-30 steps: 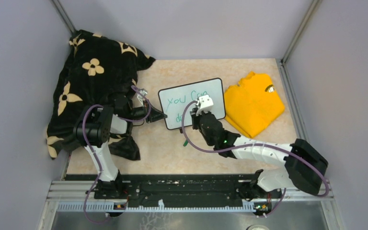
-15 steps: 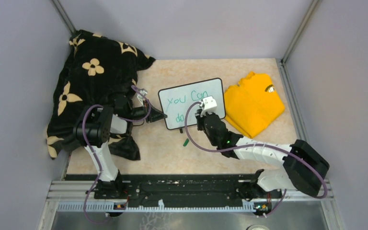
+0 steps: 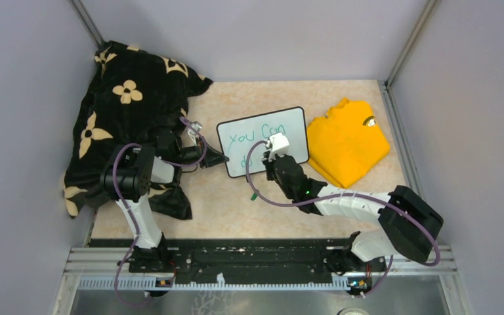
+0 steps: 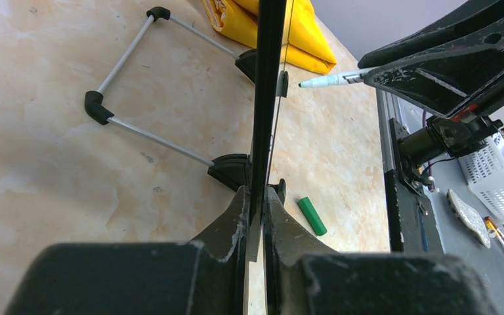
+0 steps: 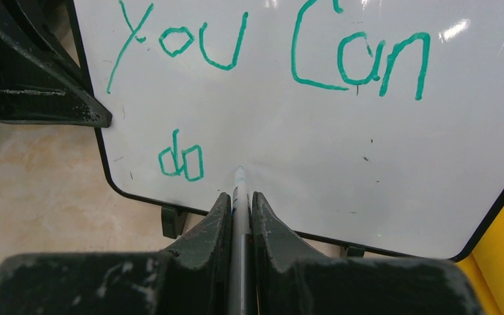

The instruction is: Write a sentence on the whiteboard

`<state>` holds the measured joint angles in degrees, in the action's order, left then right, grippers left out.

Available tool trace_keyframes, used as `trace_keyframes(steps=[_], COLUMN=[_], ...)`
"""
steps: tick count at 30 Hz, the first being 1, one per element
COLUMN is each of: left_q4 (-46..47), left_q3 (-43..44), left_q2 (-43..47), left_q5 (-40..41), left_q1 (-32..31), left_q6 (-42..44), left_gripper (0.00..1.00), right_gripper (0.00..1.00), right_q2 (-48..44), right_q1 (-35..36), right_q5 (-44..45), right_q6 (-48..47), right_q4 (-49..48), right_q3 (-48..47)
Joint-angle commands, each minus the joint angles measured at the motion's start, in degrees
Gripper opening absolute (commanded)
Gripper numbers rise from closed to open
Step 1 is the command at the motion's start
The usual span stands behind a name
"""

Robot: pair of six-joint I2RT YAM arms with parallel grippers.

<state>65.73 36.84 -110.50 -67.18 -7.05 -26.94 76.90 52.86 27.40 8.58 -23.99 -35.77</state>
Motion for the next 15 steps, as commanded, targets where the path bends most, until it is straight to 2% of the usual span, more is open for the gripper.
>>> trace_keyframes(steps=[1,7,15], left_q4=[-5.1,-5.2,-5.2], left_q3=[0.0,0.0,0.0], left_q2=[-1.0,-0.9,-0.9], left_q5=[0.7,0.8,0.8], left_q1=[-1.4,-1.4,-1.4], left_q6=[1.6,1.7,1.7], left_gripper=[0.0,0.0,0.0], right_gripper=[0.0,0.0,0.0], right_q2=[1.0,2.2,-0.7], right_q1=[0.7,0.7,0.6], right_q5=[-1.1,1.4,4.3], right_q6=[0.2,1.4,1.2], right_q4=[0.4,0.5,-5.6], right_q3=[-1.9,-1.8,-0.1])
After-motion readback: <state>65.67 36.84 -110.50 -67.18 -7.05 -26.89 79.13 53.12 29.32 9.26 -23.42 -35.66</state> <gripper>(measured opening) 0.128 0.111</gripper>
